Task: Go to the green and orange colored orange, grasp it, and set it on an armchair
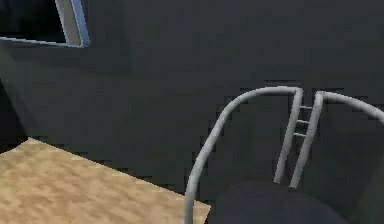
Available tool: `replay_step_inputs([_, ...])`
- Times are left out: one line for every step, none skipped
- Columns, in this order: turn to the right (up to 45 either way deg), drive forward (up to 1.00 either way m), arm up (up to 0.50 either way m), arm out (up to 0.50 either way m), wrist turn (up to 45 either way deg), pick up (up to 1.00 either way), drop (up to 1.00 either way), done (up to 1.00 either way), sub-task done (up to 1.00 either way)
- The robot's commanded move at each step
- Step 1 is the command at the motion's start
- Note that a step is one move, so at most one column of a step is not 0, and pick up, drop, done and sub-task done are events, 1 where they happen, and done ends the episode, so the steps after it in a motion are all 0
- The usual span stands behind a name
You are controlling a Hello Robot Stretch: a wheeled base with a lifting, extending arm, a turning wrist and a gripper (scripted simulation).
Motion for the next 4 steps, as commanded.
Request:
replay_step_inputs([-45.0, 0.00, 0.00, 0.00, 0.0, 0.00, 0.00, 0.00, 0.00])
replay_step_inputs([-21.0, 0.00, 0.00, 0.00, 0.0, 0.00, 0.00, 0.00, 0.00])
replay_step_inputs([0.0, 0.00, 0.00, 0.32, 0.0, 0.00, 0.00, 0.00, 0.00])
replay_step_inputs([0.0, 0.00, 0.00, 0.00, 45.0, 0.00, 0.00, 0.00, 0.00])
